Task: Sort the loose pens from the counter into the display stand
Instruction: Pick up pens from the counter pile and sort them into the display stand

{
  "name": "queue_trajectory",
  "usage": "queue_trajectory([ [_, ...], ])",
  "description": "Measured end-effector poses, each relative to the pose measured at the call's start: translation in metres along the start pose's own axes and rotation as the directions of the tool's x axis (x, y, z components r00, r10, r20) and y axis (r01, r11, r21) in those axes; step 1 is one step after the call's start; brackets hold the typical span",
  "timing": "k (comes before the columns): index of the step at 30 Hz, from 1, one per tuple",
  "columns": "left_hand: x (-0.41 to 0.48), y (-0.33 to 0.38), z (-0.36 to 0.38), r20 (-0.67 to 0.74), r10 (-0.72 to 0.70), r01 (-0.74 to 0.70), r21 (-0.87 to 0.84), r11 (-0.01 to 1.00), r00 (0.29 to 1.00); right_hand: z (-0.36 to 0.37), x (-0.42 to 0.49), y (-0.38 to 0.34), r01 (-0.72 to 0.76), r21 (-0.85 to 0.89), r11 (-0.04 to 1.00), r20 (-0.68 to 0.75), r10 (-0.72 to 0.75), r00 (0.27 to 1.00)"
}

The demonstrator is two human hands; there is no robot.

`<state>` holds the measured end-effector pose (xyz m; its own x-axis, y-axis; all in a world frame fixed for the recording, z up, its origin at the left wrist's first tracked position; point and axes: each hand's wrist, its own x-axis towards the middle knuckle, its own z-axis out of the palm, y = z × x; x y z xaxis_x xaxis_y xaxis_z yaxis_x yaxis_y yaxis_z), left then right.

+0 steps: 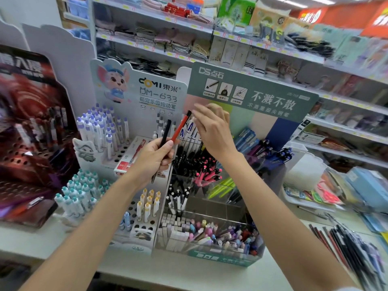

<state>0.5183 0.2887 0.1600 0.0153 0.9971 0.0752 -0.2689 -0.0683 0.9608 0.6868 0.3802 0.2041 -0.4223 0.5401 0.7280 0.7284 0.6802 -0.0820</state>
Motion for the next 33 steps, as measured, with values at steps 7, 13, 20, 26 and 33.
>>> queue_trajectory([
  [7, -0.005, 0.0, -0.002, 0.003, 0.051, -0.051, -0.059, 0.997, 0.999, 0.018, -0.018, -0.009, -0.089, 0.128, 0.988, 0.144, 0.07, 0.987],
  [13, -0.007, 0.002, -0.002, -0.007, 0.091, -0.091, -0.035, 0.995, 0.996, 0.02, -0.012, -0.016, -0.093, -0.012, 0.996, 0.214, 0.093, 0.972],
  [20, -0.017, -0.005, 0.033, 0.098, 0.027, -0.032, 0.05, 0.998, 0.995, -0.053, -0.032, -0.044, -0.338, 0.613, 0.715, 0.149, 0.315, 0.937],
  [26, -0.014, -0.029, 0.1, 0.183, -0.072, 0.058, 0.078, 0.995, 0.98, -0.1, -0.082, 0.007, -0.472, 0.622, 0.624, 0.111, 0.527, 0.843],
  [33, -0.009, -0.053, 0.141, 0.165, -0.119, 0.116, 0.031, 0.993, 0.979, -0.152, -0.153, 0.09, -0.594, 0.39, 0.704, -0.313, 0.708, 0.633],
])
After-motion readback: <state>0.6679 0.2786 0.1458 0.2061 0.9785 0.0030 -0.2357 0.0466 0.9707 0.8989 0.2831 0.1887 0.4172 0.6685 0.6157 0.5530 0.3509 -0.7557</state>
